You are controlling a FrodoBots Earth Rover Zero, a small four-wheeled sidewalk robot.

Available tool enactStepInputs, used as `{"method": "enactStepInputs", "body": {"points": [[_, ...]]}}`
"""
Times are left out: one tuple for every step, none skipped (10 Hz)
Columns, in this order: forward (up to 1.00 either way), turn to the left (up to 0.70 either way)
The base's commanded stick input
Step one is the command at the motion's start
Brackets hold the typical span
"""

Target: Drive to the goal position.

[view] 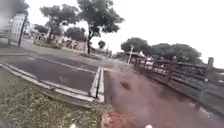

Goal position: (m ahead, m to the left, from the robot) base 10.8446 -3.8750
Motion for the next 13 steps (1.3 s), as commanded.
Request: {"method": "enactStepInputs", "body": {"points": [[0.0, -0.85], [0.0, -0.85], [0.0, -0.85], [0.0, -0.85], [0.0, -0.85], [0.76, -0.38], [0.85, -0.33], [0.85, -0.33], [0.85, -0.33], [0.85, -0.33], [0.85, -0.33], [0.85, -0.33], [0.85, -0.33]]}}
